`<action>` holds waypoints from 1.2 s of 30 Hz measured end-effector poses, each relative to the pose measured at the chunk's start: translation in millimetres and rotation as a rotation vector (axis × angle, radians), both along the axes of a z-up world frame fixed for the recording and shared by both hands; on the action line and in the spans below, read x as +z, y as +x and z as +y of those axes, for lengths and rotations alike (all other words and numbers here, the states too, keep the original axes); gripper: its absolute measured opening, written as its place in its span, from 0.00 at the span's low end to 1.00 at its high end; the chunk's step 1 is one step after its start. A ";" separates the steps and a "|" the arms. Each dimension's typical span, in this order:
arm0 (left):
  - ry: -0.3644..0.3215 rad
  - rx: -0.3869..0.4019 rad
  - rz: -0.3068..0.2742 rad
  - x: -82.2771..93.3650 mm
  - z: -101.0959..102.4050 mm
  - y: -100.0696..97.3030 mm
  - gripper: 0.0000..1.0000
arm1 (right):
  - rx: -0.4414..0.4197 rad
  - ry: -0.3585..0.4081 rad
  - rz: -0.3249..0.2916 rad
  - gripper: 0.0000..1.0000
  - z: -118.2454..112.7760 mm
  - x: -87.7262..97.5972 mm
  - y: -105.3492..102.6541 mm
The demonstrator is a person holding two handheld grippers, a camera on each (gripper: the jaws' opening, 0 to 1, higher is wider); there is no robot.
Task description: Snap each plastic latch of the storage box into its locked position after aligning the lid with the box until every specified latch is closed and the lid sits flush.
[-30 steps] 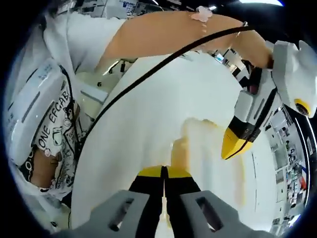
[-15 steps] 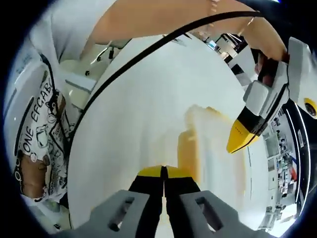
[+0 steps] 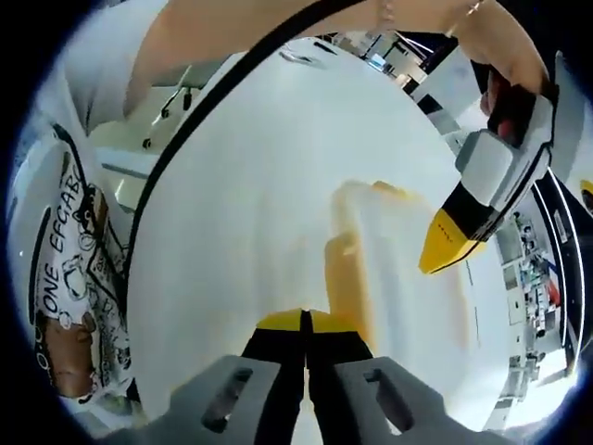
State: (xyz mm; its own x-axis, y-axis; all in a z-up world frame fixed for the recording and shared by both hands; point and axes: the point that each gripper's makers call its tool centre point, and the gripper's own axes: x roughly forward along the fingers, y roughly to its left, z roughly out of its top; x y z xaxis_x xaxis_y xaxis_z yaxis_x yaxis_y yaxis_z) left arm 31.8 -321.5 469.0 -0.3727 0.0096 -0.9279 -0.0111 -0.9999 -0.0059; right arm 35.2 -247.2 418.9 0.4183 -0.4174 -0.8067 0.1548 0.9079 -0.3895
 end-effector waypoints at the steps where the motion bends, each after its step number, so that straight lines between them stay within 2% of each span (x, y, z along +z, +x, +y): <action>1: 0.002 0.000 0.000 -0.1 0.6 0.0 0.00 | -0.003 0.000 0.000 0.00 0.2 -2.0 -0.6; 5: 0.003 -0.006 0.000 -2.1 5.4 -0.5 0.00 | -0.015 -0.009 -0.012 0.00 -1.3 -6.4 -2.1; 6: 0.000 -0.012 -0.001 -2.5 6.6 -0.9 0.00 | -0.032 0.033 -0.038 0.00 -0.1 -7.3 -0.4; 7: 0.001 -0.011 -0.002 -2.6 6.3 -0.8 0.00 | -0.032 0.036 -0.037 0.00 -0.2 -7.0 -0.6; 9: 0.010 -0.010 0.004 -3.4 8.4 -0.6 0.00 | -0.023 0.001 -0.014 0.00 -1.0 -8.2 -1.7; 12: 0.015 -0.013 0.007 -3.7 10.7 -1.5 0.00 | -0.026 0.012 -0.030 0.00 -1.7 -6.7 -0.6; 14: 0.020 -0.016 0.011 -2.8 11.3 -2.3 0.00 | -0.027 -0.008 -0.021 0.00 -1.5 -7.9 -0.4; 24: 0.017 -0.027 0.000 0.7 11.3 -5.7 0.00 | -0.011 -0.022 -0.063 0.00 -5.2 -10.0 5.6; 34: 0.021 -0.021 -0.009 1.3 10.0 -5.5 0.00 | -0.018 -0.002 -0.082 0.00 -8.4 -9.6 7.2; 36: 0.020 -0.020 -0.013 0.4 10.9 -4.8 0.00 | -0.025 0.019 -0.102 0.00 -9.8 -9.6 8.7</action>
